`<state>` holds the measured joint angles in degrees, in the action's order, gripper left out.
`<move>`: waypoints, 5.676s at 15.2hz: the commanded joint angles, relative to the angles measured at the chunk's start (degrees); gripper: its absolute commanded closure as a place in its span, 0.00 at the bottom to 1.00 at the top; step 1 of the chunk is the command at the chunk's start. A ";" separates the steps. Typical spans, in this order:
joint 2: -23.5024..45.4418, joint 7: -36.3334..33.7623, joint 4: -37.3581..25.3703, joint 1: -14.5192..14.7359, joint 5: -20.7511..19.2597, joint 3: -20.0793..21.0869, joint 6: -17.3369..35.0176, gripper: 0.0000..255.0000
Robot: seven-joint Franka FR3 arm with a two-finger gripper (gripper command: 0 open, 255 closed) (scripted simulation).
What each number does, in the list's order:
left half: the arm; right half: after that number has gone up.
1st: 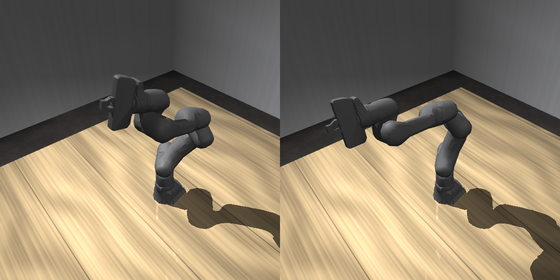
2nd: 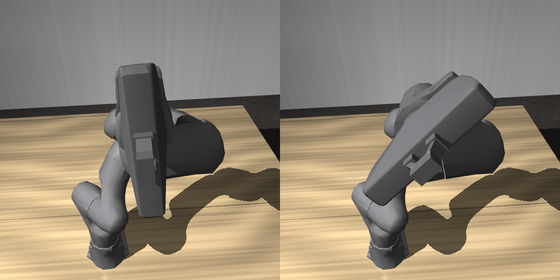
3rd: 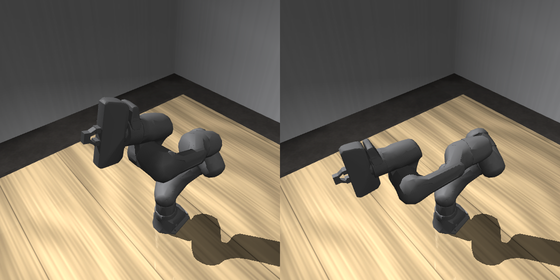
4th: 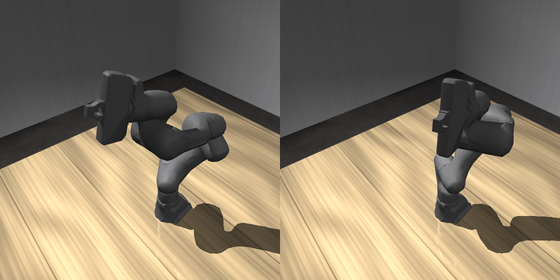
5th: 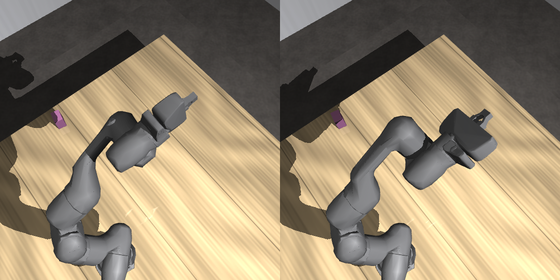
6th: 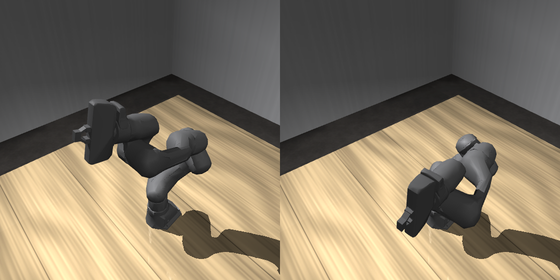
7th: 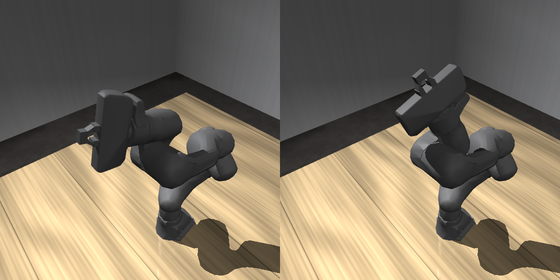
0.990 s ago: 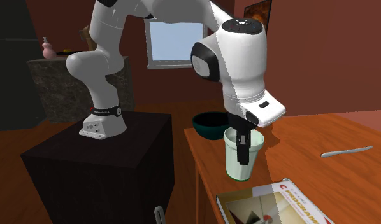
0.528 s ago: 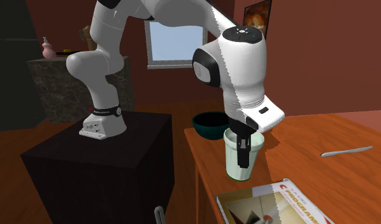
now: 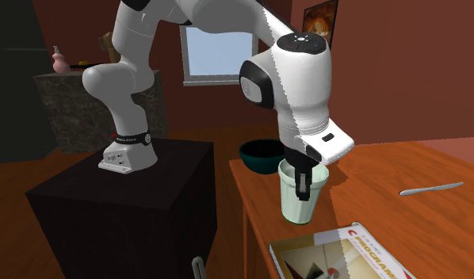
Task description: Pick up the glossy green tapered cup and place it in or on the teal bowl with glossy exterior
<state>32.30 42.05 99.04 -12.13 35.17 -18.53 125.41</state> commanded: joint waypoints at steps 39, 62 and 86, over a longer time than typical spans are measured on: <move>-14.82 -10.94 -3.91 3.49 -8.86 -3.24 -15.59 1.00; -42.19 -31.24 29.11 15.77 -17.31 5.59 -1.34 1.00; -36.12 -25.23 35.22 16.60 -12.15 5.28 9.80 0.00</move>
<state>-3.85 16.83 134.25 4.47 23.02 -13.25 135.21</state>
